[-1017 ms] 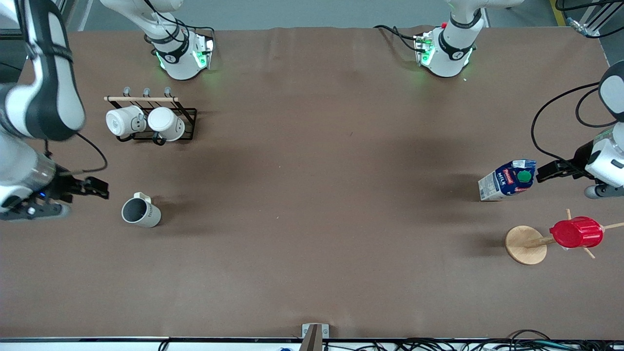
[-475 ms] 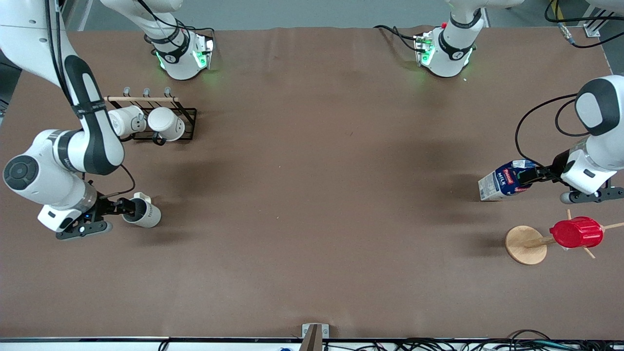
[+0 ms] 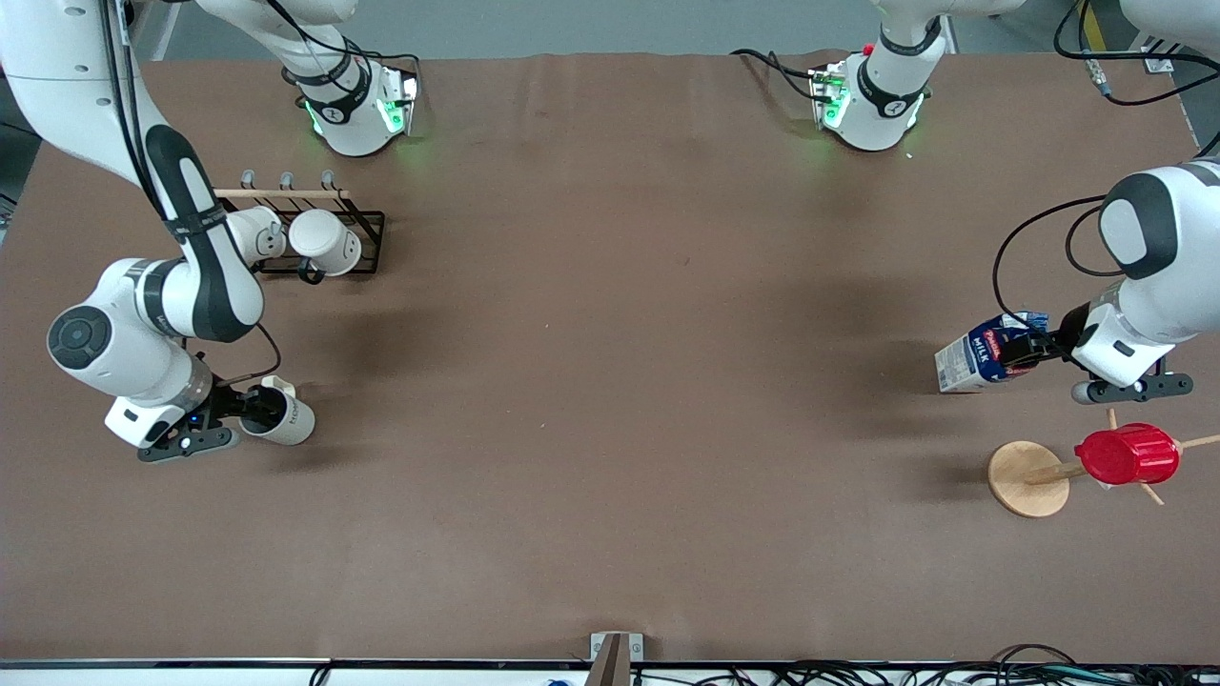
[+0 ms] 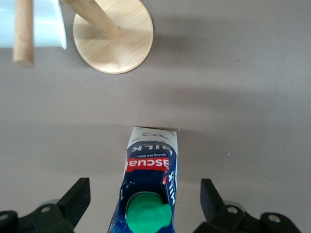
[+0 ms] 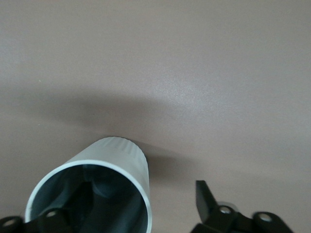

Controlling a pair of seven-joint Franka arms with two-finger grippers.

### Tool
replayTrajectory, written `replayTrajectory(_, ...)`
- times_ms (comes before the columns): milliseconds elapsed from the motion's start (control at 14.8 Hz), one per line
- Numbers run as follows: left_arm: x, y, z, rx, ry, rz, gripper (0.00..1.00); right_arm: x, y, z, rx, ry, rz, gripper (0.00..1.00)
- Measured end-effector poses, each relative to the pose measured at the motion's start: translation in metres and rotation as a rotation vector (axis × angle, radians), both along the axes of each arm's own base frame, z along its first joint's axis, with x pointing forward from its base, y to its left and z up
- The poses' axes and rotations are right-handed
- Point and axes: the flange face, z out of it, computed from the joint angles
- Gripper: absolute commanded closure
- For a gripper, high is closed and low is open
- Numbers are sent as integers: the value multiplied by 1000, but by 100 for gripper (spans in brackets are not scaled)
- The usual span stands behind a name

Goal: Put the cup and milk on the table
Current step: 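Carry the mug to mid-table with the right gripper while the left gripper carries the milk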

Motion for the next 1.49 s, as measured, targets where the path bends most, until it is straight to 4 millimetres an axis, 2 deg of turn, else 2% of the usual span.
replayTrajectory(68,-1,-1,-3,0,4,-1,0,0,0,-3,0,1,0,91)
replayTrajectory(136,-2,-1,-5,-1,7,-1,1,0,0,-5,0,3,0,100)
replayTrajectory(407,-4,-6,-9,-2,14,-9,8,-1,0,-5,2,10,-3,100)
replayTrajectory(542,-4,-9,-10,-2,17,-13,14,1,0,4,6,46,-21,100)
replayTrajectory(678,-5,-8,-11,-2,19,-13,16,8,8,38,13,91,-39,100)
replayTrajectory(814,-6,-8,-11,-3,20,-11,16,17,36,90,18,121,-61,100)
replayTrajectory(949,-6,-6,-12,-3,21,-9,18,23,93,133,29,114,-110,100)
replayTrajectory(1085,-7,-5,-11,-3,20,-7,29,21,177,150,46,86,-161,100)
replayTrajectory(1220,-7,-4,-10,-3,19,-5,48,6,260,142,39,75,-197,100)
replayTrajectory(1288,-9,-4,-9,-4,20,-4,58,-1,293,131,44,79,-210,99)
replayTrajectory(1492,-14,-4,-10,-7,26,-3,83,-11,369,99,83,106,-253,99)
